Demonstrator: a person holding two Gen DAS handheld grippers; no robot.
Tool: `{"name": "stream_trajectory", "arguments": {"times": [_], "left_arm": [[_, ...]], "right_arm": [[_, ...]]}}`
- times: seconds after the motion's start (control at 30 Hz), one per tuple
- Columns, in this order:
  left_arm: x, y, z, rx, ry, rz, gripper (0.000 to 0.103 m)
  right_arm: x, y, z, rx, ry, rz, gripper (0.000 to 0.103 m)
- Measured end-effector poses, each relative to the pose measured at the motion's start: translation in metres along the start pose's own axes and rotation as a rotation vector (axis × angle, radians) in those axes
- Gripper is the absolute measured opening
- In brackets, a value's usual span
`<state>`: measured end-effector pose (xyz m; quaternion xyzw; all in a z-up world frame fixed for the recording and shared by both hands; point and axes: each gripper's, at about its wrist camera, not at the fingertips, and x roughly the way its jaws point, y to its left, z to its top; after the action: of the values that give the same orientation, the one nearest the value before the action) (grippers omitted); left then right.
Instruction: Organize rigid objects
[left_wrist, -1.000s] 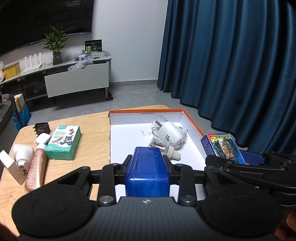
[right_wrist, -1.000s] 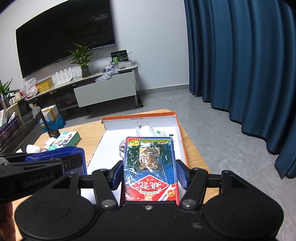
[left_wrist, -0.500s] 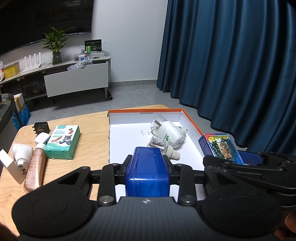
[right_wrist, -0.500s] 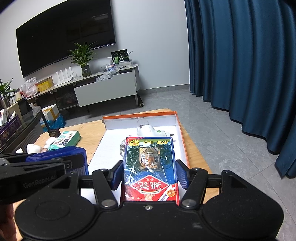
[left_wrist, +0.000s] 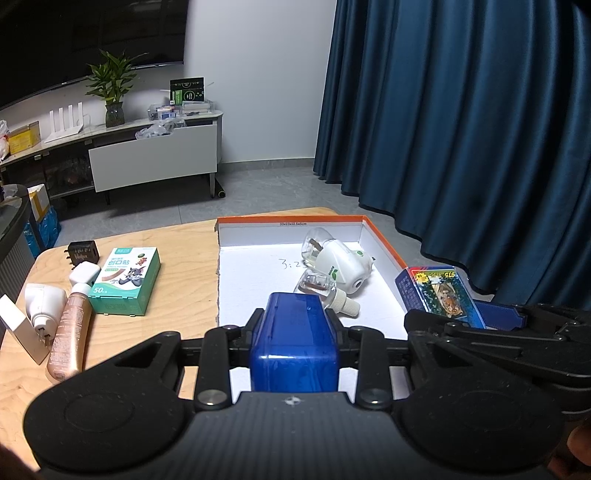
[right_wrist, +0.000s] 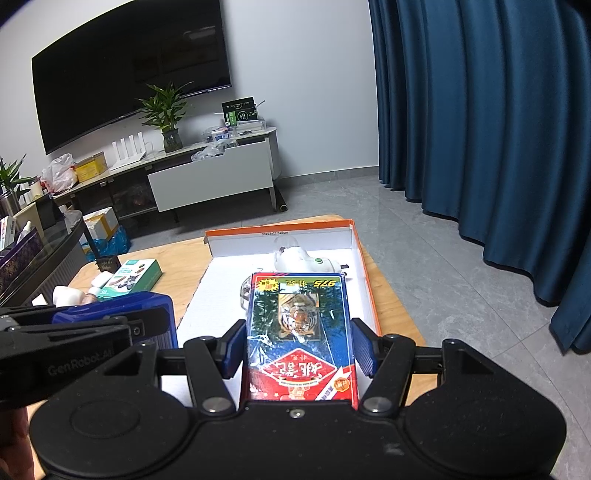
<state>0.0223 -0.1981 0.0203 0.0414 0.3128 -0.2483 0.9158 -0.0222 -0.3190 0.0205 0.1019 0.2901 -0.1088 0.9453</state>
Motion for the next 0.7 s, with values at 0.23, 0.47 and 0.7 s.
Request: {"name": "stream_trajectory", "arguments": {"times": [0.23,0.47,0.7], "left_arm": [[-0.0005,0.0000,0.0002,-0.003,0.000,0.000,0.034],[-0.0005,0.0002,0.0005,-0.006,0.000,-0.001,0.034],[-0.0001,0.0000,0.0003,-0.008,0.001,-0.001,0.034]], "right_arm": [[0.0000,0.0002,-0.0001,0.000,0.001,0.000,0.071],[0.0000,0.0005,-0.0001,-0.001,0.002,0.000,0.071],[0.0004,0.0007,-0.0001,-0.003,0.003,-0.001,0.071]]}}
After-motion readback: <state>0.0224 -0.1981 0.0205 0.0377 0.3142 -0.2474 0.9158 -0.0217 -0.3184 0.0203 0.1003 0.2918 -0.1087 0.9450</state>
